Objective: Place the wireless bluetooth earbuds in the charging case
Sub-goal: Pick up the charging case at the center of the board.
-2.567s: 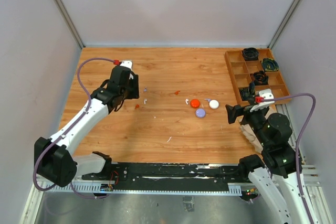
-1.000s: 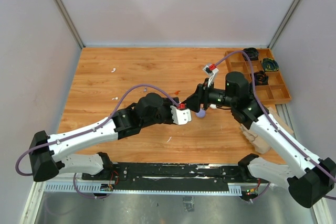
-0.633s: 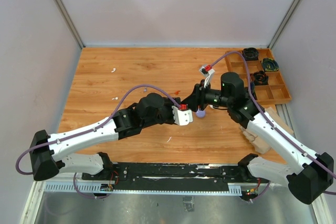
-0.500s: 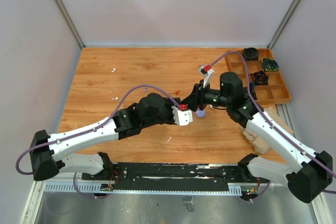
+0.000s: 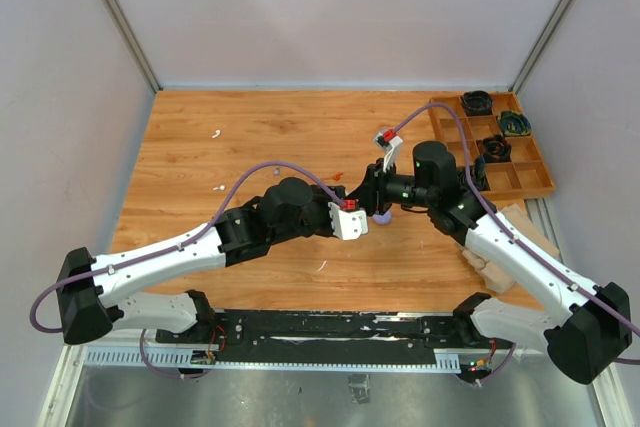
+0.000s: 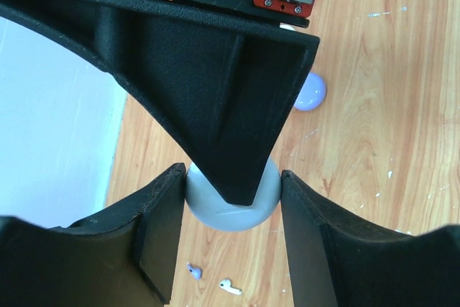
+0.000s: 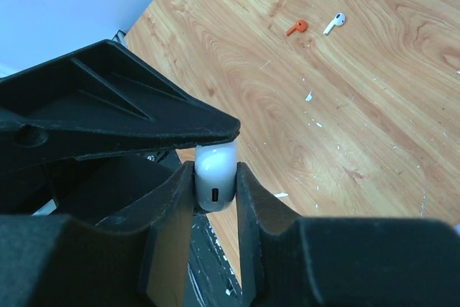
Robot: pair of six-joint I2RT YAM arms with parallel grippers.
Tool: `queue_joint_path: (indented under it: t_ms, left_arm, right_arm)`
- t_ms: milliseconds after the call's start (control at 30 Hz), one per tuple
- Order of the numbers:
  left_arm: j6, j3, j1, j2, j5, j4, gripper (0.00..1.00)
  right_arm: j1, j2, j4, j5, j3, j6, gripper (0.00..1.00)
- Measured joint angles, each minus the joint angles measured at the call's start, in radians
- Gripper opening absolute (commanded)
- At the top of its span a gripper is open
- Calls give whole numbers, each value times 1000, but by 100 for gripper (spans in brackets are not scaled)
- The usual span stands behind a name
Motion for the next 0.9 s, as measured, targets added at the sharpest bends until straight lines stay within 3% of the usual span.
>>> queue_joint_path:
  t_ms: [100, 200, 267, 367, 567, 900]
  left_arm:
    - [0, 0, 0, 0, 1, 1, 40]
    - [0, 0, -1, 0, 1, 3, 59]
    - [-2, -2, -1, 0, -1, 12, 70]
    - [-11, -18, -1, -8, -7, 42, 78]
    - [-80, -68, -2, -60, -40, 110, 86]
    - [-325, -169, -2, -161, -94, 256, 86]
  right_arm:
    - [0, 0, 0, 1, 0, -2, 12]
    - [0, -2, 1, 0, 0, -9, 5]
    - [0, -6, 1, 2, 0, -17, 2]
    - [0, -21, 2, 1, 0, -37, 1]
    - [-2, -72, 34, 3, -11, -66, 1]
    - [-35, -157, 150, 5, -75, -78, 1]
